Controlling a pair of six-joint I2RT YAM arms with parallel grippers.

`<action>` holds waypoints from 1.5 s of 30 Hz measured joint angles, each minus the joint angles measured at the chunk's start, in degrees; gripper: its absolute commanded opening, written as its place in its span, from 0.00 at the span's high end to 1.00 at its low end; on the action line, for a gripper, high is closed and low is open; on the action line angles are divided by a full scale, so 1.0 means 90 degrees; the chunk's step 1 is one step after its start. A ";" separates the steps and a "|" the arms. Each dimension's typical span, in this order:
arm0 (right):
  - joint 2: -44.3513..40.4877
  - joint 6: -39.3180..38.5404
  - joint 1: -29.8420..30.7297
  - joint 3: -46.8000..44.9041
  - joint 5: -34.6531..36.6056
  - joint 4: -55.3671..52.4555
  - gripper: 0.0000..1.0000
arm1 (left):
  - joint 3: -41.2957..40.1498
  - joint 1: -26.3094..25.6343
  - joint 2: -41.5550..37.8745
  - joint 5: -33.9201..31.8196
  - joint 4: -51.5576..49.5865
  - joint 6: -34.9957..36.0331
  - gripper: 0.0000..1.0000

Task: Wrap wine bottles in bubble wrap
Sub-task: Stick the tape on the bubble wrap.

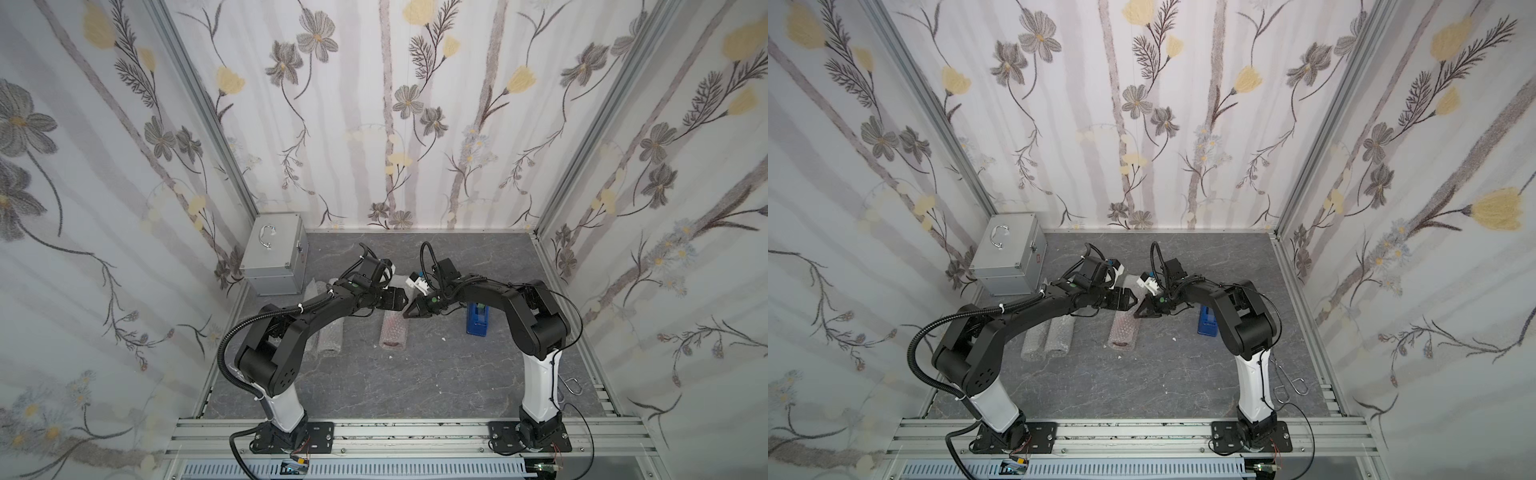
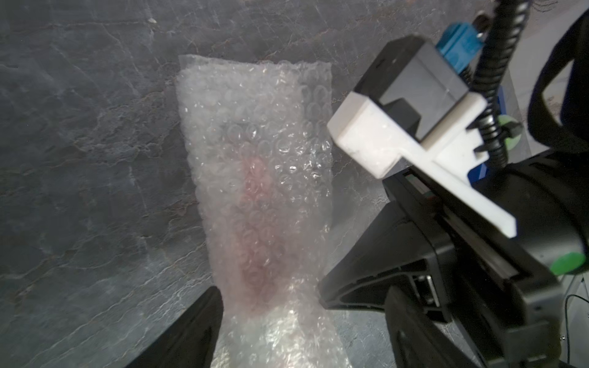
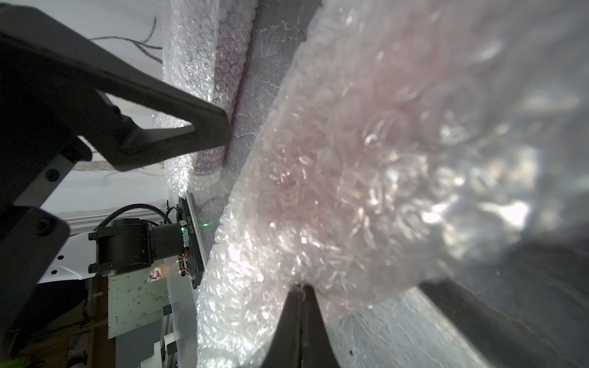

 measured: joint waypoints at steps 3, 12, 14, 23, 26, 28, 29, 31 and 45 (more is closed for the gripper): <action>0.0005 -0.0039 0.0027 0.0046 0.0000 -0.0029 1.00 | -0.0080 0.0036 -0.0027 -0.0143 -0.0012 0.0148 0.16; 0.0100 -0.0087 0.0083 0.0202 -0.0024 -0.0121 1.00 | -0.0236 -0.0109 0.0289 -0.0112 0.0010 0.0313 0.15; 0.0109 -0.0097 0.0083 0.0202 0.0002 -0.0155 1.00 | -0.0238 -0.0143 0.0333 -0.0104 0.0012 0.0313 0.19; 0.0146 -0.0114 0.0085 0.0223 0.0015 -0.0223 1.00 | -0.0265 -0.0158 0.0415 -0.0272 0.0061 0.0357 0.39; 0.0146 -0.0117 0.0085 0.0238 0.0015 -0.0228 1.00 | -0.0279 -0.0160 0.0427 -0.0294 0.0090 0.0355 0.46; 0.0146 -0.0126 0.0085 0.0257 0.0010 -0.0231 1.00 | -0.0291 -0.0160 0.0427 -0.0299 0.0138 0.0355 0.49; 0.0146 -0.0129 0.0085 0.0265 0.0005 -0.0228 1.00 | -0.0299 -0.0160 0.0427 -0.0299 0.0168 0.0355 0.51; 0.0146 -0.0129 0.0085 0.0272 0.0002 -0.0226 0.95 | -0.0330 -0.0160 0.0427 -0.0316 0.0248 0.0355 0.54; -0.0046 -0.0131 0.0083 0.0112 0.0119 -0.0270 0.73 | -0.0510 -0.0136 0.0391 -0.0333 0.0726 0.0374 0.55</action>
